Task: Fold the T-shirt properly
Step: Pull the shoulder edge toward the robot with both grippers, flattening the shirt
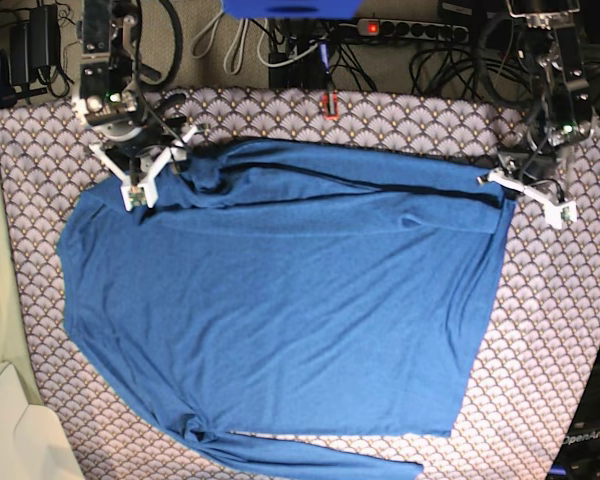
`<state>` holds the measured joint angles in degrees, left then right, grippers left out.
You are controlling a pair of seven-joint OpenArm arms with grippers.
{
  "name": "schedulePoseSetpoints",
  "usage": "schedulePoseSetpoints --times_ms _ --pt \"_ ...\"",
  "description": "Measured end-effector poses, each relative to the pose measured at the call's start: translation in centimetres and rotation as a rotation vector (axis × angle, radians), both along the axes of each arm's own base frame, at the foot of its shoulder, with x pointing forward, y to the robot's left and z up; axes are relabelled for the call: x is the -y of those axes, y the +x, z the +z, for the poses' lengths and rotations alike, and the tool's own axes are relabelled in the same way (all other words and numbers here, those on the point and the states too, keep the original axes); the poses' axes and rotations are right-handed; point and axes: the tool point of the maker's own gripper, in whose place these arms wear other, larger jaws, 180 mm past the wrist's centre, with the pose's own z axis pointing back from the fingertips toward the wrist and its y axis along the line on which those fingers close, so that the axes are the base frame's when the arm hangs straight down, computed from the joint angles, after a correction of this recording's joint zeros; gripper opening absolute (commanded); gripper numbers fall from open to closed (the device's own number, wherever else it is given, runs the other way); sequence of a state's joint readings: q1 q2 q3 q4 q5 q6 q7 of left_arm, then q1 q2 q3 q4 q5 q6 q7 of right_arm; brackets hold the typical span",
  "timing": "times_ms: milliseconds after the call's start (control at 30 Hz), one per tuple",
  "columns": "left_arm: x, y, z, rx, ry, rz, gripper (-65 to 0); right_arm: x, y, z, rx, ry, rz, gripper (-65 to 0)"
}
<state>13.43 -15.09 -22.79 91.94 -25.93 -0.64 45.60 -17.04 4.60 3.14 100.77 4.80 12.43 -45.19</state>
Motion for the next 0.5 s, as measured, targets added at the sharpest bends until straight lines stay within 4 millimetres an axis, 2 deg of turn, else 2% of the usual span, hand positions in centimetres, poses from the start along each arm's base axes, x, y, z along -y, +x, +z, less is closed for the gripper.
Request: schedulePoseSetpoints --times_ms 67,133,267,500 --pt "0.02 0.0 0.0 0.0 -0.001 0.0 -63.7 0.01 0.0 0.0 0.0 0.0 0.0 -36.8" --pt "0.02 0.0 -0.01 0.0 0.0 0.0 -63.7 0.01 -0.02 -0.01 -0.001 0.0 0.0 -42.3" --pt "0.02 0.01 0.0 0.0 0.0 0.0 -63.7 0.0 -0.24 -0.14 -0.006 0.0 0.0 -65.0" --pt "-0.06 0.05 0.06 -0.001 0.001 -0.001 -64.5 0.02 -0.75 -0.18 -0.01 0.0 0.0 -65.0"
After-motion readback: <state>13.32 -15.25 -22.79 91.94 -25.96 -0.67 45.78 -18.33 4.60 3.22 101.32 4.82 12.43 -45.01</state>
